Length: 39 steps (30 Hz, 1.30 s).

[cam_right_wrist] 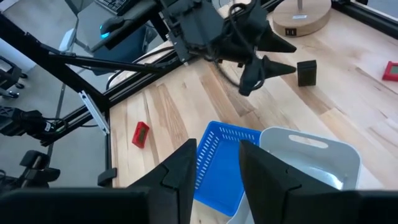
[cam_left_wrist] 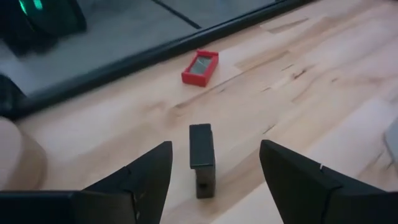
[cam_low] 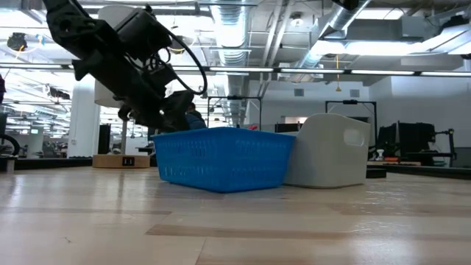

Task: Pick & Place Office items
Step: Put the left black digital timer into the blue bin

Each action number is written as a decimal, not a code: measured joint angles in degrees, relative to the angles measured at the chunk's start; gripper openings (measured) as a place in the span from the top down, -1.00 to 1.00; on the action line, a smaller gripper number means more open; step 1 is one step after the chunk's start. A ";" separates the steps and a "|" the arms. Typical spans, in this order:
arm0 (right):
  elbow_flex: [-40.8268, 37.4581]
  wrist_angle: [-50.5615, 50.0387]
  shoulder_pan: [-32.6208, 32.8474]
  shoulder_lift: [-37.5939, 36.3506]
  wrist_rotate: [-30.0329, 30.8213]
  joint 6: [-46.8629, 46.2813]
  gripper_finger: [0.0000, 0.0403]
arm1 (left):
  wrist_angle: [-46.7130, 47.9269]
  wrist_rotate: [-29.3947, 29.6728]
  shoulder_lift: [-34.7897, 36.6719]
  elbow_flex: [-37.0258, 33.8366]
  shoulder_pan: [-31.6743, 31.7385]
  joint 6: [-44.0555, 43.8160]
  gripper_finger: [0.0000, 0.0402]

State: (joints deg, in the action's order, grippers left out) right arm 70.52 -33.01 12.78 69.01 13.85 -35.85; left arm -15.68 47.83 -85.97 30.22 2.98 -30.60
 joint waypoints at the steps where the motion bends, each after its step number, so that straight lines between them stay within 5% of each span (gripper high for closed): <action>1: 0.01 0.00 0.00 0.00 0.00 0.15 0.44 | 0.02 -1.47 0.00 0.00 0.85 -1.70 -0.18; 11: 0.01 0.06 0.00 0.00 0.00 0.27 0.44 | -0.41 -7.60 -0.59 0.02 4.55 -3.97 -0.18; 22: 0.00 0.92 0.45 0.00 -0.27 -0.16 0.44 | -8.42 -7.84 -7.76 0.02 4.84 -4.41 -0.14; 39: 0.00 1.91 2.27 0.00 -0.28 -1.26 0.44 | -13.77 -9.03 -8.66 0.04 8.08 -4.45 0.71</action>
State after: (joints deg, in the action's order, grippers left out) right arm 70.52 -31.11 15.05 69.01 13.56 -37.10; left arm -29.45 38.80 -94.63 30.26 11.06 -35.05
